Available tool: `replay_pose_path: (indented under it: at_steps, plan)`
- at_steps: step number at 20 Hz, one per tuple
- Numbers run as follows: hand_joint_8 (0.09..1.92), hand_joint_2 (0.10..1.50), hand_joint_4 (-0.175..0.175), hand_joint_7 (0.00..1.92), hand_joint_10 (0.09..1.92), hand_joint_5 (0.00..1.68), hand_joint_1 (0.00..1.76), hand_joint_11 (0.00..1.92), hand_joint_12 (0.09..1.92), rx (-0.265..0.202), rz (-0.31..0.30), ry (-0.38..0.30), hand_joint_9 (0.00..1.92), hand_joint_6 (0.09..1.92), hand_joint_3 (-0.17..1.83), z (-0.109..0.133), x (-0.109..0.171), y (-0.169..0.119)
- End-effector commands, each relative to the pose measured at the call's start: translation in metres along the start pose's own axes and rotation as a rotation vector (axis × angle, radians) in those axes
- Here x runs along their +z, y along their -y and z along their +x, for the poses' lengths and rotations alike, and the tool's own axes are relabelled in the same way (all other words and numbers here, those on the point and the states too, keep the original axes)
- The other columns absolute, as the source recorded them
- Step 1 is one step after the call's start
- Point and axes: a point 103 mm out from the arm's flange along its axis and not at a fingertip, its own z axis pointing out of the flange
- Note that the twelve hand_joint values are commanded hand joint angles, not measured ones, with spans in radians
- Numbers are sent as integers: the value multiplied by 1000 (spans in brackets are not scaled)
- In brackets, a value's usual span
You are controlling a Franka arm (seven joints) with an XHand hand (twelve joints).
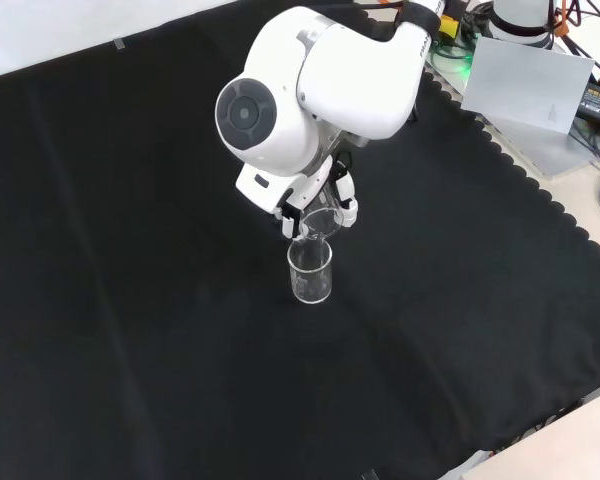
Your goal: Pour the water from the handheld beaker into the one on the table.
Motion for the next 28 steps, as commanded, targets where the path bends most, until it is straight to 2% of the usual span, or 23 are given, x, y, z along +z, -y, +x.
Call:
replay_pose_path:
  at_steps: [1,10,18,28]
  plan:
    - [252,617,75,1710,433,1199,1136,1338,849,47,31,35,1551,883,809,1,-2,0]
    - [257,617,72,1710,442,1199,1136,1343,849,75,44,54,1550,883,810,5,-7,2]
    - [283,619,58,1701,497,1197,1139,1354,842,66,47,58,1527,886,809,4,-8,4]
    - [288,620,58,1700,506,1196,1139,1358,843,80,53,83,1525,886,807,11,-13,6]
